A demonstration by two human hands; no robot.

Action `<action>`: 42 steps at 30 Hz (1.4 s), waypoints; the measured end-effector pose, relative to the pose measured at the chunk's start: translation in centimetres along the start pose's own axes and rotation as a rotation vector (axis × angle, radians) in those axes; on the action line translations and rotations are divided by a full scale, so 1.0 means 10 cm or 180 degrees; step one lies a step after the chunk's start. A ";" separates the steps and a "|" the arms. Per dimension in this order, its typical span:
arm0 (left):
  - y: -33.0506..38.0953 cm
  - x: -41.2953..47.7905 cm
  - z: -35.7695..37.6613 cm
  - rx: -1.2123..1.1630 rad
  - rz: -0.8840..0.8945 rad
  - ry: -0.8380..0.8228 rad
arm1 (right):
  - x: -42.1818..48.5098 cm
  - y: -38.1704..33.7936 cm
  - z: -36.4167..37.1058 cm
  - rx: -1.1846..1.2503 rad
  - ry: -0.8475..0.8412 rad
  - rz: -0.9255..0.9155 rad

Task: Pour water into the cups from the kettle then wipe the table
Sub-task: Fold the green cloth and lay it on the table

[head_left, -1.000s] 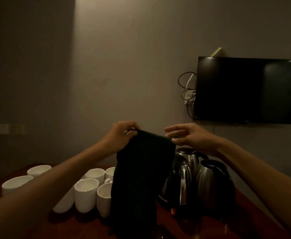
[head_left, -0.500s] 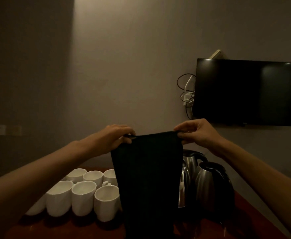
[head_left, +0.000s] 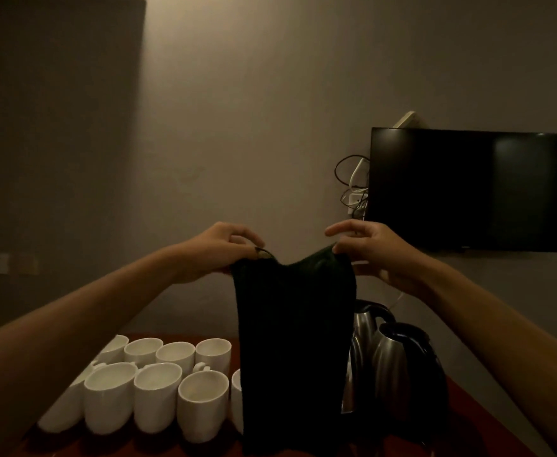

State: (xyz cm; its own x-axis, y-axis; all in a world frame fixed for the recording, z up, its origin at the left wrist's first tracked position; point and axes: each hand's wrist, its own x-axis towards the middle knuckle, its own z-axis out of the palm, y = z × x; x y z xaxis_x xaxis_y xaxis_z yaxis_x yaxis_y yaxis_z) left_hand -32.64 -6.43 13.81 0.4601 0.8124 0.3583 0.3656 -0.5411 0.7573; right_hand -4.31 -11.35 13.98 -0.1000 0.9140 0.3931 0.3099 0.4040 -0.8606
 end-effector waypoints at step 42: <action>0.20 -0.17 0.48 -0.1499 -0.0073 0.0177 | -0.24 0.15 0.64 0.0338 0.0604 -0.1426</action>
State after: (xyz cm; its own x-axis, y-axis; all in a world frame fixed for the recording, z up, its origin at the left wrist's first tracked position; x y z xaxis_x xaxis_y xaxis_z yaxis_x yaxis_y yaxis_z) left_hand -28.76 -9.92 12.08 0.4075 0.8403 0.3577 -0.0375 -0.3760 0.9259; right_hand -9.66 -12.75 9.67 -0.0245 0.6312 0.7752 0.1769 0.7660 -0.6181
